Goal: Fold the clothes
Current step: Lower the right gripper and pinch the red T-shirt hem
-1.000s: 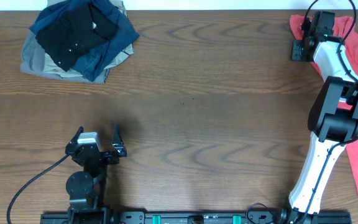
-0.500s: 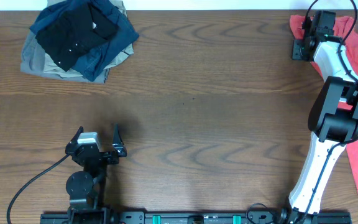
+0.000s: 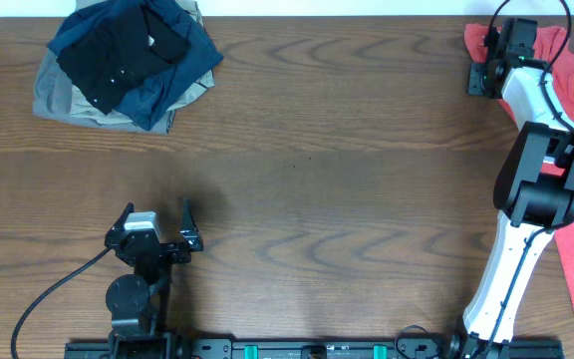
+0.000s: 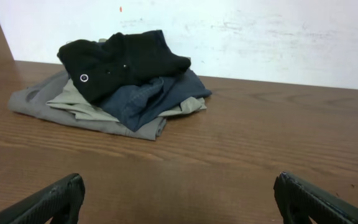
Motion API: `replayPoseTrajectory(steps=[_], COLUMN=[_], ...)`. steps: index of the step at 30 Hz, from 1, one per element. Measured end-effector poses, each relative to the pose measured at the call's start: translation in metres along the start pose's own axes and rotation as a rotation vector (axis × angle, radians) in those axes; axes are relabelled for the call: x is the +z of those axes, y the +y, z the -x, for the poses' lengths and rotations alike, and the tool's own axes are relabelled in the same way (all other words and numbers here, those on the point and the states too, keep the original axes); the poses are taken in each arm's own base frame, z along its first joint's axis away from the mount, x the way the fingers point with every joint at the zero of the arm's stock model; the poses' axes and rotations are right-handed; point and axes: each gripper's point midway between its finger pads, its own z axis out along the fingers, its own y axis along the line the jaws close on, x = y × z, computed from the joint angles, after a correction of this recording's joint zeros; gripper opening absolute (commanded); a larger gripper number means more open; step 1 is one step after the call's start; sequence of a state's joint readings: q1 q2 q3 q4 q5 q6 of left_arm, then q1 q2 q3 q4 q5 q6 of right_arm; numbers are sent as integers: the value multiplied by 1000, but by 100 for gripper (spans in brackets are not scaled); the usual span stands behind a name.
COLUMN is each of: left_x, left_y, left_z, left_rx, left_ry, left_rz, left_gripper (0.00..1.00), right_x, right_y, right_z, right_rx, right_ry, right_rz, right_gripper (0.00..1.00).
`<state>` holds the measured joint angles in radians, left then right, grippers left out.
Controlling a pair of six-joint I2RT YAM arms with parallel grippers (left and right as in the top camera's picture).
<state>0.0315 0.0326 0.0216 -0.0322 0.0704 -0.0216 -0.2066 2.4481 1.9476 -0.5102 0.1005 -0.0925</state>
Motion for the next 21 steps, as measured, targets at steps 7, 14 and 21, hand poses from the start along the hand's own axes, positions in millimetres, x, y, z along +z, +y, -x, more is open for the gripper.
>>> replayPoseTrajectory(steps=[7, 14, 21], left_x=[0, 0, 0], left_y=[0, 0, 0], left_z=[0, 0, 0], left_rx=[0, 0, 0], left_ry=[0, 0, 0], left_rz=[0, 0, 0], left_gripper=[98, 98, 98], right_x=[0, 0, 0], right_y=[-1, -1, 4], right_z=[0, -1, -1], right_rx=[0, 2, -2], right_ry=[1, 4, 3], right_rz=[1, 1, 31], right_gripper=[20, 46, 38])
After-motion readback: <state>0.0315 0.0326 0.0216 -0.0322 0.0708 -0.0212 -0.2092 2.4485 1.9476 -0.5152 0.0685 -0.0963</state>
